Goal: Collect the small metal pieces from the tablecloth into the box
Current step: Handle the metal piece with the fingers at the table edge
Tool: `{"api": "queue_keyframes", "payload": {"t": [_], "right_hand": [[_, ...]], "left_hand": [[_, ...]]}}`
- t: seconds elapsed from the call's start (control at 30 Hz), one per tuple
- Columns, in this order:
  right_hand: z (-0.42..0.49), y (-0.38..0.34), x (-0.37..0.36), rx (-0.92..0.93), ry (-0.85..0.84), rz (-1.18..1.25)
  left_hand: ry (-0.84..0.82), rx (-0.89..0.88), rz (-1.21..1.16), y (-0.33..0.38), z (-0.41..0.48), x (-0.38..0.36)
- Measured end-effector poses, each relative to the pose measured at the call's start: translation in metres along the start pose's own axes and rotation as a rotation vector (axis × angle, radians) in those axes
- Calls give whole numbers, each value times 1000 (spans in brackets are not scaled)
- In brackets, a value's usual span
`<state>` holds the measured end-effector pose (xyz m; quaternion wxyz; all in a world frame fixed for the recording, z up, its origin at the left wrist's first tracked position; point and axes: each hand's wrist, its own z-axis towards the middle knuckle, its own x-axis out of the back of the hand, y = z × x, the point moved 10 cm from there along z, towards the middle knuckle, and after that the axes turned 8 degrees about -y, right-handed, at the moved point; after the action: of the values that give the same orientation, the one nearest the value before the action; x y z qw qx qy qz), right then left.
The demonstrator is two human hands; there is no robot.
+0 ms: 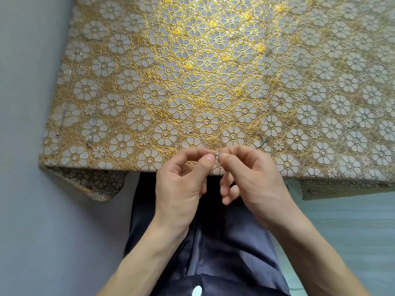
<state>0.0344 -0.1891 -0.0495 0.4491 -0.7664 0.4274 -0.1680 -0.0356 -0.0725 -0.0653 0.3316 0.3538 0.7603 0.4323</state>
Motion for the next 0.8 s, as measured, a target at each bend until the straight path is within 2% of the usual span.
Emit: {"api": "queue_keyframes", "payload": {"t": [0.2, 0.33, 0.43, 0.53, 0.67, 0.8], "right_hand": [[-1, -2, 8, 11, 14, 4], [-4, -6, 24, 65, 60, -52], [-11, -15, 40, 159, 145, -227], [-21, -34, 46, 329, 223, -473], [-26, -52, 41, 489, 214, -690], [-24, -57, 34, 549, 170, -897]], "left_hand": [[-23, 62, -66, -2, 4, -10], [-51, 58, 13, 0, 7, -14], [-62, 33, 67, 4, 8, -14], [-84, -39, 220, 12, 9, -17], [-105, -113, 426, 21, 10, -21], [-127, -186, 633, 33, 9, -28]]}}
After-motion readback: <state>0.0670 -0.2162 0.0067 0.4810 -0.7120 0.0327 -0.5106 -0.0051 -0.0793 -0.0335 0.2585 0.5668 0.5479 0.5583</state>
